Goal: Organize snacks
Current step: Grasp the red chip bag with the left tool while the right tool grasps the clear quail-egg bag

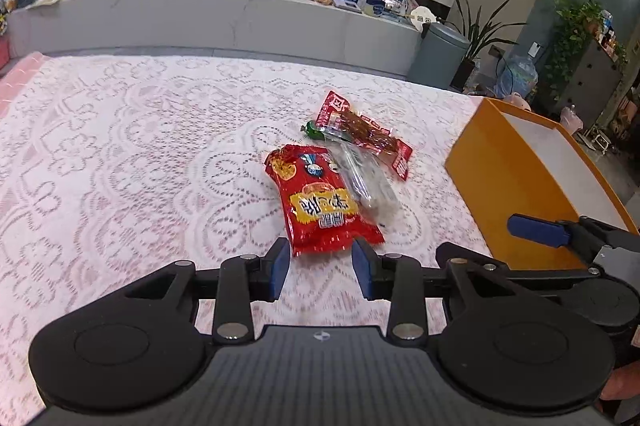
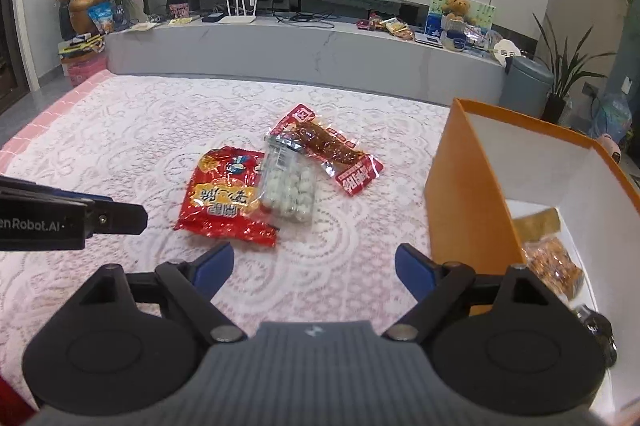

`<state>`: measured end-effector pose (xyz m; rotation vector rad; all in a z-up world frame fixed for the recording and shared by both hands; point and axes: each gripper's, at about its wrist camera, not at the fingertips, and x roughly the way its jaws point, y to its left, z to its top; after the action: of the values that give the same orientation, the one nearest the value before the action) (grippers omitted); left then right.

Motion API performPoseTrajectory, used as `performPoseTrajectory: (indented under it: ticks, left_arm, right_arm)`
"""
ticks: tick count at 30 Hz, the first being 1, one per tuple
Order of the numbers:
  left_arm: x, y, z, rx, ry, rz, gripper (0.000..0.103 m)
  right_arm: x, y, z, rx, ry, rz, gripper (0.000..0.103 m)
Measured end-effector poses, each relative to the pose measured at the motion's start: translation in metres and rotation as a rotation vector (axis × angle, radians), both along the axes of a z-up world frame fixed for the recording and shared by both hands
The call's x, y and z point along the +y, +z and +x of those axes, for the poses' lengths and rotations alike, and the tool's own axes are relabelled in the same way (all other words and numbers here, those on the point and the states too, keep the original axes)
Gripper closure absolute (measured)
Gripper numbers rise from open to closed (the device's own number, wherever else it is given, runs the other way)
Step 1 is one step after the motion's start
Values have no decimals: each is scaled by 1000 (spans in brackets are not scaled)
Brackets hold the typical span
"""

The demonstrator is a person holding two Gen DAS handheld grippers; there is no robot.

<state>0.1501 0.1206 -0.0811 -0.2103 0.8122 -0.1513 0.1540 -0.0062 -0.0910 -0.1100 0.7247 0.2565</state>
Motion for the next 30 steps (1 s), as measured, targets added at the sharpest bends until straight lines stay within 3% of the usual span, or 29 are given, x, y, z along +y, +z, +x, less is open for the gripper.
performPoseTrajectory:
  ticks: [12,21,24,25,27,30]
  left_arm:
    - [18,-20,52,44,61,-33,62]
    - [25,-36,74,86,76,-101,62]
    - [28,-41,76,108,81,-164,62]
    - [28,-42,77,113,81,-183,62]
    - [27,-44,78,127,81,-204,62]
    - [24,-47,82,136,88,-197,58]
  right_arm:
    - [15,-19,72,24,-26,108,24]
    - [18,-48,112,128,-73,200,24]
    - [13,-57,117,179,-79,244,25]
    - [12,-60,117,189,-77,257,28]
    - [8,-60,114,187,-55,311,48]
    - [10,-53,108,167,-53,265,50]
